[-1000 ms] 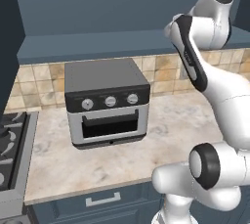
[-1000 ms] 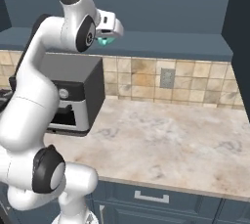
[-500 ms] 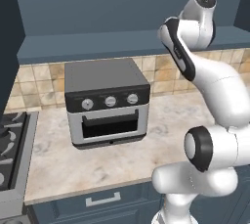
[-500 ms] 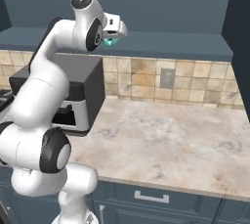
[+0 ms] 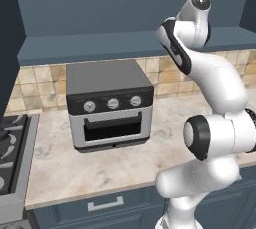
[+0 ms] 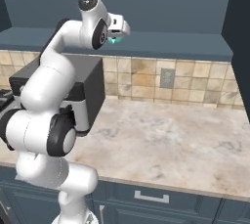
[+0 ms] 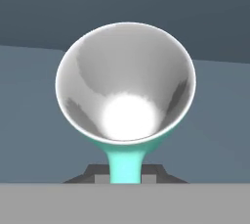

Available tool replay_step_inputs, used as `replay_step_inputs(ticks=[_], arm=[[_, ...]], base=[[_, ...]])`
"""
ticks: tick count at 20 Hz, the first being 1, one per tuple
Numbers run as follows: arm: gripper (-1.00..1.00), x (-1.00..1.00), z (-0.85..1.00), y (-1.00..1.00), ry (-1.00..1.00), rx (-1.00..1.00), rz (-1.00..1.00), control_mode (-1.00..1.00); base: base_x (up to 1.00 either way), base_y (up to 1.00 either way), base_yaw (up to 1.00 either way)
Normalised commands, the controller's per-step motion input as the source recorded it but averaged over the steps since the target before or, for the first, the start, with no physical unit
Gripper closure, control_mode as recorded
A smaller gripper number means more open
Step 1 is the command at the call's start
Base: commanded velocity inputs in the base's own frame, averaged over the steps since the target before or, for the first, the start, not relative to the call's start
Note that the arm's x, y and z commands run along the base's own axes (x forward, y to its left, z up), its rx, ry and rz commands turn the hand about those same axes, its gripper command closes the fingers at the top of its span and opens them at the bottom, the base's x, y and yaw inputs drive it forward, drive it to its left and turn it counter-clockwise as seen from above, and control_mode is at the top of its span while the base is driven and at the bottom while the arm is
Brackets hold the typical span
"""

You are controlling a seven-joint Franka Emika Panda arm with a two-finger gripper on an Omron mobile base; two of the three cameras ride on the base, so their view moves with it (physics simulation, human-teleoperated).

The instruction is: Move the mug from next to the sink to the open cabinet. Then, move the bowl with the carrot to the fridge to clear the area for faucet cleaning.

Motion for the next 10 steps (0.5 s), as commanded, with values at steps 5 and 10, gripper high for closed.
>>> replay_step_inputs(ticks=[5, 10], arm=[[-1.00, 0.44, -0.04, 0.00, 0.00, 0.00, 0.00, -1.00], [-1.00, 0.05, 0.00, 0.00, 0.00, 0.00, 0.00, -1.00]], base=[[0.00, 0.00, 0.00], [0.00, 0.00, 0.00]])
